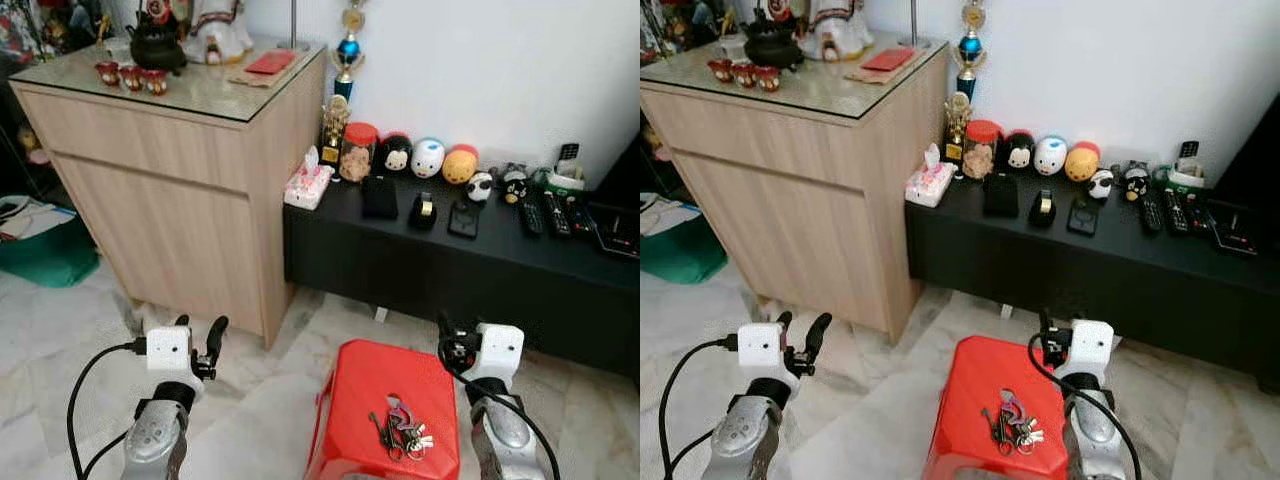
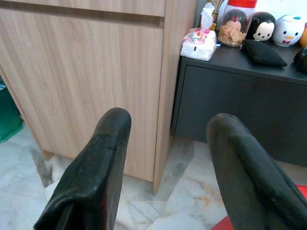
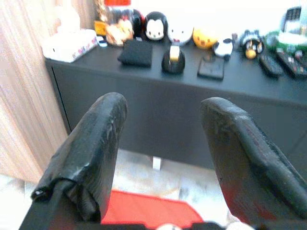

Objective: Hang keys on a hook

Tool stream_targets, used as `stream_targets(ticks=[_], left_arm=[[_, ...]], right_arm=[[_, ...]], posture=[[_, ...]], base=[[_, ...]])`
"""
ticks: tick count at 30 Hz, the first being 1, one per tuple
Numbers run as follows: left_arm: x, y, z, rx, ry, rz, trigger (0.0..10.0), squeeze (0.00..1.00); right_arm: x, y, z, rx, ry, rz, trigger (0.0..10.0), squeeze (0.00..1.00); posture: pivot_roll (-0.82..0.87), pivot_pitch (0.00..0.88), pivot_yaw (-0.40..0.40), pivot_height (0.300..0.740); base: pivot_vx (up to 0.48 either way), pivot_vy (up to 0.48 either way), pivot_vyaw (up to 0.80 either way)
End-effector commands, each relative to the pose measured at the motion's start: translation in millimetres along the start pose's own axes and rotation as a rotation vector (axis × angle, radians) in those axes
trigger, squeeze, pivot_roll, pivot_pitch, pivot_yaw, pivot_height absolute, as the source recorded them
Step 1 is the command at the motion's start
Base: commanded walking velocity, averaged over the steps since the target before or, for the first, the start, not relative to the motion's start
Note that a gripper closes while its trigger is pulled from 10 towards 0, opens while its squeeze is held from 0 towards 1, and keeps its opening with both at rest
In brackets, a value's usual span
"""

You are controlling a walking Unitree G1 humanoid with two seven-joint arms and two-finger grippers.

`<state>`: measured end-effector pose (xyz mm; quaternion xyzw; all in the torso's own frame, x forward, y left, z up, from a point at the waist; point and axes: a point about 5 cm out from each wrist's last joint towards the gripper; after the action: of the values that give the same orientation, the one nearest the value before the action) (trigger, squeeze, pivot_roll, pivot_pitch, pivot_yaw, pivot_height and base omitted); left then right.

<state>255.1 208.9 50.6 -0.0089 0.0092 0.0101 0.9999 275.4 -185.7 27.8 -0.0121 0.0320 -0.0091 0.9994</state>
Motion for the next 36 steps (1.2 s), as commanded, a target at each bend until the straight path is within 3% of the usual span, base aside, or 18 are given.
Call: stream_targets(ticks=[1,5,10,17,25,36], left_arm=[[-2.0,-0.3,6,-0.008,-0.027,0.008,10.0,0.0],[-4.0,-0.6,13,-0.026,-0.051,0.007,10.0,0.0],[-5.0,-5.3,14,-0.013,-0.046,-0.07,10.0,0.0],[-15.5,1.1,20,-0.048,-0.069,-0.01,10.0,0.0],[-11.5,5.8,26,-0.044,-0.097,0.036,10.0,0.0],[-10.7,-2.5,26,-0.019,-0.083,-0.021,10.0,0.0]], right_arm=[[0.2,2.2,7,-0.015,-0.043,0.014,10.0,0.0],[-3.0,8.1,12,-0.033,-0.072,0.057,10.0,0.0],[-8.6,13.6,18,-0.065,-0.102,0.096,10.0,0.0],[-8.8,14.9,27,-0.015,-0.112,0.069,10.0,0.0],[-16.7,18.8,23,-0.012,-0.082,0.079,10.0,0.0],[-18.3,9.7,16,-0.027,0.003,0.033,10.0,0.0]], posture=[[0.0,0.0,-0.049,0.715],[0.0,0.0,-0.037,0.715],[-0.01,0.0,-0.028,0.715],[0.01,0.0,-0.047,0.715],[0.02,0.0,-0.058,0.715],[0.02,0.0,-0.061,0.71]], base=[[0.0,0.0,0.0],[0.0,0.0,0.0],[0.0,0.0,0.0],[0.0,0.0,0.0],[0.0,0.0,0.0],[0.0,0.0,0.0]])
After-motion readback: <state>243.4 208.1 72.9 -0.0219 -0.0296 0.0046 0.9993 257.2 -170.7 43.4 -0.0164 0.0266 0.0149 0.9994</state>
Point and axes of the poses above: a point about 5 cm out from each wrist's last joint towards the gripper, its own x axis pointing out of the wrist towards the gripper, its own z axis along the axis of the wrist's last joint, y = z × x, and after that the axes turned 3 degrees about -x, right-handed
